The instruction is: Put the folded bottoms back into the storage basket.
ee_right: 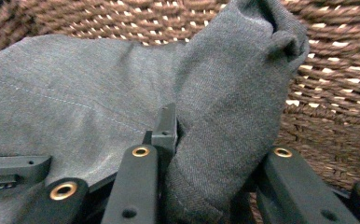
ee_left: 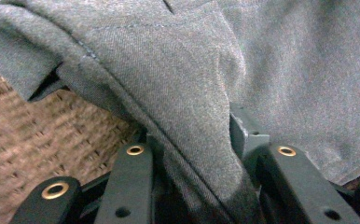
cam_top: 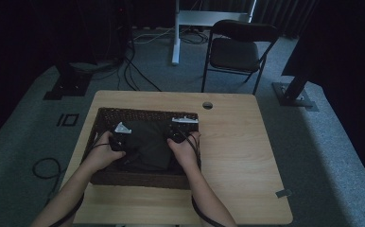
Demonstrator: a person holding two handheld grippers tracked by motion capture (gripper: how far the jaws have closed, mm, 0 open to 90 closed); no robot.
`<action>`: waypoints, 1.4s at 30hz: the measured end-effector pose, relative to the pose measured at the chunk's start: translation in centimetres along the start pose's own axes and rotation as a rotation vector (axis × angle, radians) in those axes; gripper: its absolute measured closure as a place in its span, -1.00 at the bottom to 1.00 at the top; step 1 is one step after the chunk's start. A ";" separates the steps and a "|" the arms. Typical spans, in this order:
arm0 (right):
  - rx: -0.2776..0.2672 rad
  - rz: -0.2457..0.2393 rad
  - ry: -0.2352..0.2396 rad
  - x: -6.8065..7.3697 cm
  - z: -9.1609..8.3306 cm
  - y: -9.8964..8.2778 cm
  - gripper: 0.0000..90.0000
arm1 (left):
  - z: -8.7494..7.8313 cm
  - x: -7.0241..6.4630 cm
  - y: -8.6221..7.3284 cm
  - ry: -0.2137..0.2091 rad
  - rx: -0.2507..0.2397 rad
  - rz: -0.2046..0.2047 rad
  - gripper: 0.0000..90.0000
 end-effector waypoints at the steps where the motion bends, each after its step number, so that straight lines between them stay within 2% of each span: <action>1: 0.011 -0.003 -0.005 0.1 0.2 -0.1 0.52 | 0.1 0.2 -0.1 -0.003 -0.004 -0.004 0.47; 4: 0.025 -0.017 -0.024 0.1 0.7 -0.2 0.52 | 0.3 0.5 -0.4 -0.014 -0.019 -0.025 0.47; 10: 0.071 -0.014 -0.052 -0.4 1.6 -0.9 0.49 | 0.8 0.5 -1.1 -0.019 -0.034 -0.039 0.43; 14: 0.077 -0.049 -0.059 -0.4 1.9 -1.1 0.37 | 1.0 0.6 -1.6 -0.021 -0.037 -0.058 0.35; 16: 0.067 -0.057 -0.063 -0.4 2.0 -1.0 0.21 | 1.1 0.9 -1.7 -0.010 -0.031 -0.082 0.18; 18: 0.057 -0.053 -0.063 -0.5 2.0 -1.0 0.08 | 1.1 1.1 -1.7 0.017 -0.042 -0.084 0.00; 20: 0.050 -0.072 -0.060 -0.4 2.0 -0.9 -0.07 | 1.2 1.2 -1.7 0.037 -0.038 -0.096 -0.16; 22: 0.045 -0.087 -0.062 -0.5 2.0 -0.9 -0.20 | 1.3 1.3 -1.8 0.047 -0.032 -0.098 -0.26; 23: 0.039 -0.103 -0.070 -0.5 2.0 -0.9 -0.29 | 1.3 1.4 -1.8 0.063 -0.032 -0.095 -0.38; 25: 0.023 -0.115 -0.101 -0.6 1.8 -0.7 -0.52 | 1.1 1.5 -1.7 0.086 -0.041 -0.083 -0.45; 27: -0.009 -0.145 -0.128 -0.7 1.4 -0.2 -0.56 | 0.7 1.5 -1.4 0.093 -0.072 -0.090 -0.57; 29: -0.022 -0.158 -0.149 -0.9 0.9 0.3 -0.57 | 0.1 1.5 -1.0 0.083 -0.101 -0.104 -0.57; 31: -0.035 -0.152 -0.119 -0.8 0.4 0.8 -0.57 | -0.4 1.4 -0.6 0.077 -0.115 -0.117 -0.57; 32: -0.040 -0.150 -0.107 -0.7 0.2 1.1 -0.57 | -0.7 1.4 -0.5 0.080 -0.122 -0.111 -0.57; 35: -0.058 -0.169 -0.083 -0.1 -0.5 1.6 -0.59 | -1.3 1.2 0.1 0.076 -0.149 -0.123 -0.57; 39: -0.087 -0.180 -0.064 0.5 -1.5 2.3 -0.59 | -2.2 0.7 0.7 0.064 -0.160 -0.124 -0.57; 42: -0.109 -0.187 -0.056 0.7 -2.2 2.7 -0.61 | -3.1 0.5 1.2 0.054 -0.196 -0.128 -0.57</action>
Point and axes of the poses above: each handheld gripper's, and its own axes: z roughly forward along the jaws, y roughly out of its top, x roughly to its left, the point moved 4 cm from there along z, roughly forward along the jaws, and after that the axes turned 2 degrees about -y, right-handed, at the moved point
